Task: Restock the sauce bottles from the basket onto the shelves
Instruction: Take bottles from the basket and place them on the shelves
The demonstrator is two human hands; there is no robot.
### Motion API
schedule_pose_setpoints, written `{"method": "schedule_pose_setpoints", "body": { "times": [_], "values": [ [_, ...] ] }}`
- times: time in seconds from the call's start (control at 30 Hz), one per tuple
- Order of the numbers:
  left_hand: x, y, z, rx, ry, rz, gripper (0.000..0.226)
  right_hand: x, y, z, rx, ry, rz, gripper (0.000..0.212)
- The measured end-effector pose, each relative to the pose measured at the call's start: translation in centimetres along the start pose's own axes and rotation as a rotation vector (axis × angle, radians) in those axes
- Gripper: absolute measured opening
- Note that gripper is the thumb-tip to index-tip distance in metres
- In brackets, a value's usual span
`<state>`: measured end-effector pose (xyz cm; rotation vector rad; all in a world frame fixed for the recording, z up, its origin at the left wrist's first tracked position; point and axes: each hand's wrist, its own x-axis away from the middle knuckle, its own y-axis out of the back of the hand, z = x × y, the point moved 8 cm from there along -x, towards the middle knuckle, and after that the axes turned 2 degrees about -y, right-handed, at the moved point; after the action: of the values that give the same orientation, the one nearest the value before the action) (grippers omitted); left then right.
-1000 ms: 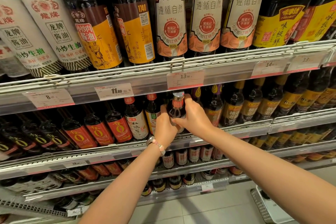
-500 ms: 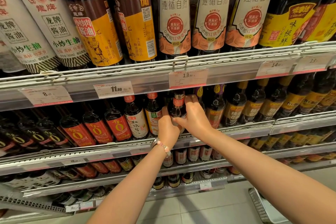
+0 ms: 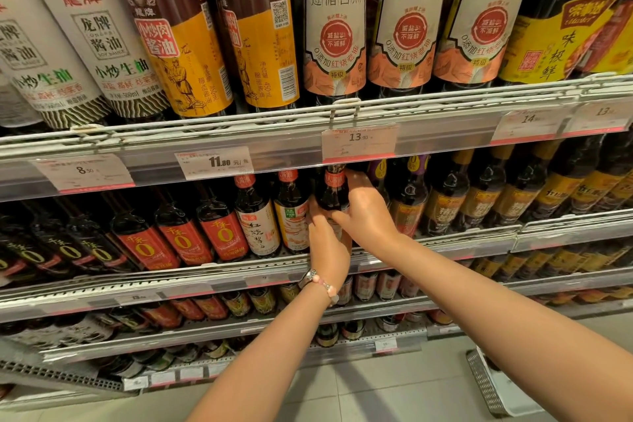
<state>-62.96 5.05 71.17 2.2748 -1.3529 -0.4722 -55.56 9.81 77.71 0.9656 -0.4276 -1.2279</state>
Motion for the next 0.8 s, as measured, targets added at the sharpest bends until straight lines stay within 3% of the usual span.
{"method": "schedule_pose_setpoints", "body": {
  "times": [0.33,0.5,0.63,0.8],
  "values": [
    [-0.2,0.0,0.3,0.031,0.052,-0.09,0.029,-0.3,0.4,-0.4,0.006,0.012,-0.025,0.049],
    [-0.1,-0.3,0.4,0.372,0.181,-0.153,0.042,-0.6,0.2,-0.5,-0.005,0.01,-0.025,0.054],
    [0.1,-0.4,0.5,0.592,0.285,-0.262,0.021,-0.7,0.4,-0.4,-0.033,0.028,-0.04,0.062],
    [0.0,0.3,-0.1,0.417,0.22,-0.301,0.014,-1.1,0.2,-0.4,-0.006,0.037,-0.055,0.064]
  ]
}}
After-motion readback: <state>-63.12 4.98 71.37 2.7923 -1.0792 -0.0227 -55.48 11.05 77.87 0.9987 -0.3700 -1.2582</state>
